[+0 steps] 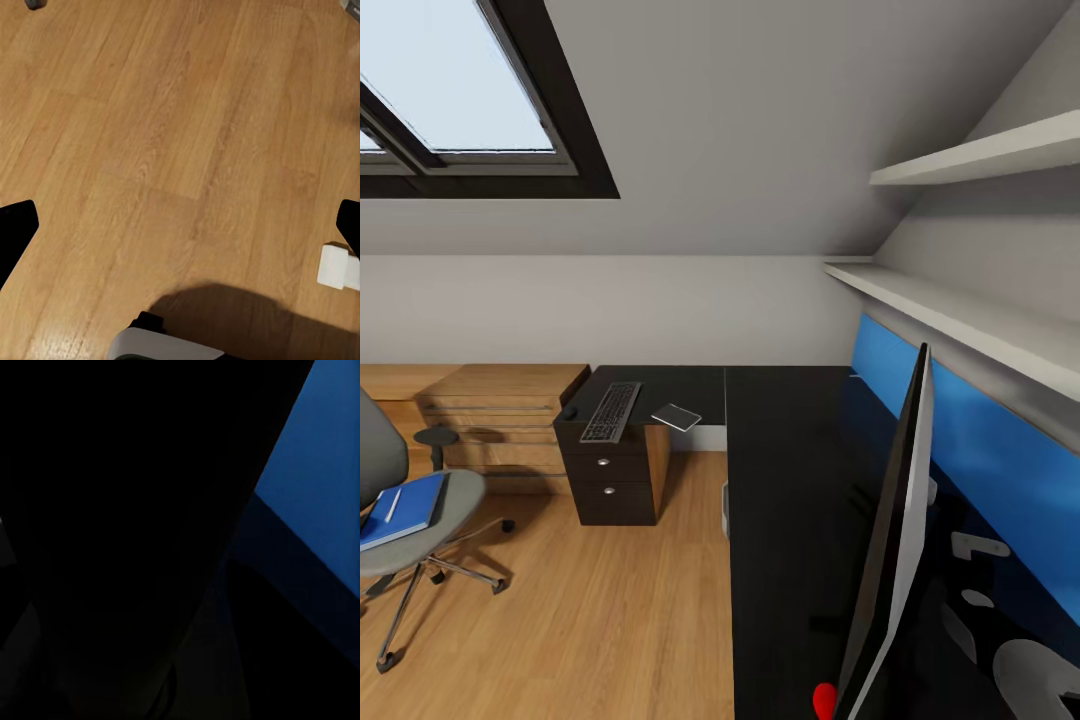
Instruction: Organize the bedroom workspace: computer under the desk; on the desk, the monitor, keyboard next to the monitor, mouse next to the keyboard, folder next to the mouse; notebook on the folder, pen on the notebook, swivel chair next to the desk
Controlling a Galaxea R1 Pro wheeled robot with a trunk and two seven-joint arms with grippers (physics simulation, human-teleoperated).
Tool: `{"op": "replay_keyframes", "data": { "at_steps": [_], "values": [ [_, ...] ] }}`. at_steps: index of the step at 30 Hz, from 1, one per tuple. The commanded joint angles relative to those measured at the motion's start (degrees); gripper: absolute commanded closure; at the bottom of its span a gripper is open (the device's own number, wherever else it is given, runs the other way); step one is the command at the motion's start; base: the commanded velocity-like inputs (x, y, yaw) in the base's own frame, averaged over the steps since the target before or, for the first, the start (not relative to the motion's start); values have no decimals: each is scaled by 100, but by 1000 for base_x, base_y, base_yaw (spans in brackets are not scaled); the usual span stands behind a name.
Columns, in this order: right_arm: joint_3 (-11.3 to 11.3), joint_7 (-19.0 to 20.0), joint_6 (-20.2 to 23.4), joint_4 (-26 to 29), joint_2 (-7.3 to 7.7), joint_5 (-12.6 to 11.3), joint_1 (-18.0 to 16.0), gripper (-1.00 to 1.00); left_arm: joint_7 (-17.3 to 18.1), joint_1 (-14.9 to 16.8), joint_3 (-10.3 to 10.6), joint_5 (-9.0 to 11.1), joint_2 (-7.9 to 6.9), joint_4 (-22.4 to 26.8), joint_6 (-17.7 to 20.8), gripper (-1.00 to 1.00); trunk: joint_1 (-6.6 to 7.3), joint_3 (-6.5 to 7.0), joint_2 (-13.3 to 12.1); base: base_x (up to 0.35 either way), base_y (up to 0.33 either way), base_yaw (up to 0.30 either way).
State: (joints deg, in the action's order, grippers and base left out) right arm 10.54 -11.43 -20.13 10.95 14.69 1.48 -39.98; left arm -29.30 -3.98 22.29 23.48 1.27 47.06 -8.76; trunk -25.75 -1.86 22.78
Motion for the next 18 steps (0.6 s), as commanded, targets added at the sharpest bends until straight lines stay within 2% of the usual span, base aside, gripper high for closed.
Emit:
{"op": "replay_keyframes", "data": {
  "at_steps": [1, 9, 18],
  "values": [
    [33, -8, -26, 4, -1, 29, -10, 100, -23, 3, 21, 61, -4, 5, -38, -100, -3, -10, 14, 0, 0, 0],
    [28, -8, -26, 3, -1, 36, -10, 100, -23, 3, 22, 61, -4, 5, -37, -100, -3, -10, 14, 0, -15, 0],
    [27, -8, -26, 3, -1, 37, -10, 100, -23, 3, 29, 61, -4, 5, -38, -100, -3, -10, 14, 0, -212, 0]
  ]
}}
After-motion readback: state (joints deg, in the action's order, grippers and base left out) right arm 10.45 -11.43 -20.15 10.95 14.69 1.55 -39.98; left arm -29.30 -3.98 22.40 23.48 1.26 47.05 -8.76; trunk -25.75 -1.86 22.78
